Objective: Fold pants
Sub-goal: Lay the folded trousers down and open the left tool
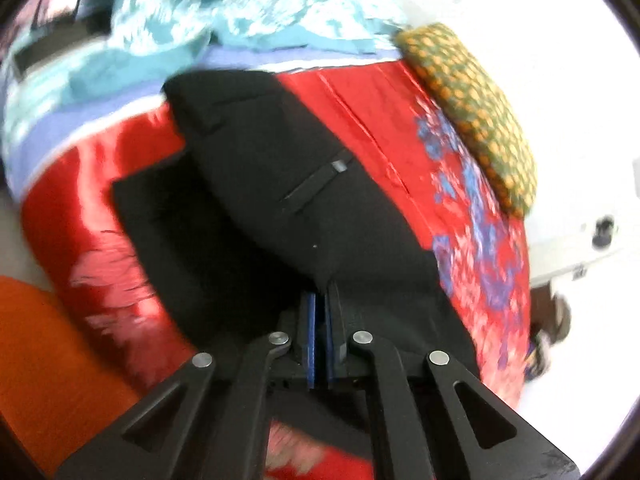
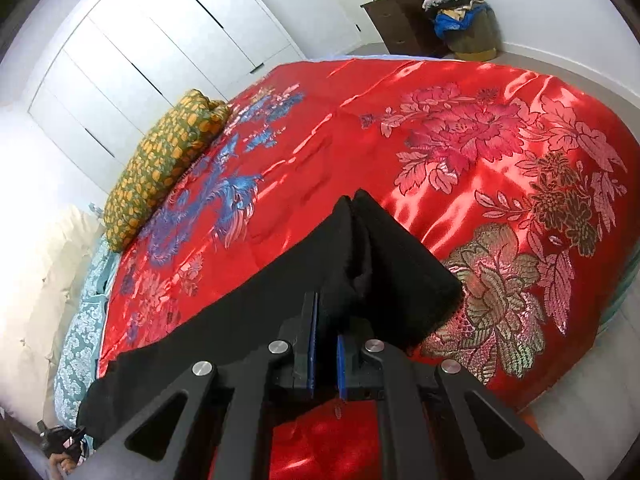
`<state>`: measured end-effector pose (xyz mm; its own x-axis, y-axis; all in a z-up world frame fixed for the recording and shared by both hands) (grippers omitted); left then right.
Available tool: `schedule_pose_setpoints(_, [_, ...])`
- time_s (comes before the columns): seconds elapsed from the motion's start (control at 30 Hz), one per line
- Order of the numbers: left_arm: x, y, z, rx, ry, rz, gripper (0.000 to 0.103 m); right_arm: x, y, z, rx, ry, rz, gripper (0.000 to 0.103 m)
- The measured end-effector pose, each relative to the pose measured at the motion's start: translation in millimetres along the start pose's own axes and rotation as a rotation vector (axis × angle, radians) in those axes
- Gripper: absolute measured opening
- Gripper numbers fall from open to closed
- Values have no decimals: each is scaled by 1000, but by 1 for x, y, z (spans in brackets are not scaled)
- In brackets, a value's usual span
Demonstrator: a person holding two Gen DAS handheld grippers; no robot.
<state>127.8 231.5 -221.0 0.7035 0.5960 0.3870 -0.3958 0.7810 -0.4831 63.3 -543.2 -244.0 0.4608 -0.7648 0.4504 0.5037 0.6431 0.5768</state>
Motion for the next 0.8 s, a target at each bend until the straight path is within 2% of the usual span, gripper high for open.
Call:
schedule_pose_setpoints(0.17, [-23,6,0,100,37,-76,1,-1,-11,-13,-35,50,-39,8])
schedule_pose_setpoints(0.27, [-28,12,-4,107,37,-43,1,-1,-15,-19,-51,67,-67,8])
schedule_pose_setpoints(0.43, [-21,9,17,67,1,-22,1,5,-16,-10,1,27,-94,8])
schedule_pose_setpoints(0.57, [-20,16,19,56,1,29,1,5,-25,-13,0,42,-137,8])
schedule_pose_setpoints(0.7, [-29,25,1,129,33,-18,1,2,-19,-23,-71,77,-62,8])
schedule_pose_setpoints(0.8, [-35,27,-8,158,48,-28,2,2,-19,-28,-91,80,-48,8])
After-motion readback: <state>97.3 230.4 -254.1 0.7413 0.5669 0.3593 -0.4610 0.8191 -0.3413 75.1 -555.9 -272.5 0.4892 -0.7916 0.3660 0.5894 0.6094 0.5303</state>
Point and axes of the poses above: each gripper's, at about its wrist camera, not at the fingertips, and z roughly against the way its jaws point, y to its left, x to its top, the point moved 4 cm from there along -z, roughly the way its jaws point, and after that the axes turned 8 degrees about -z, right-handed, at the moved point
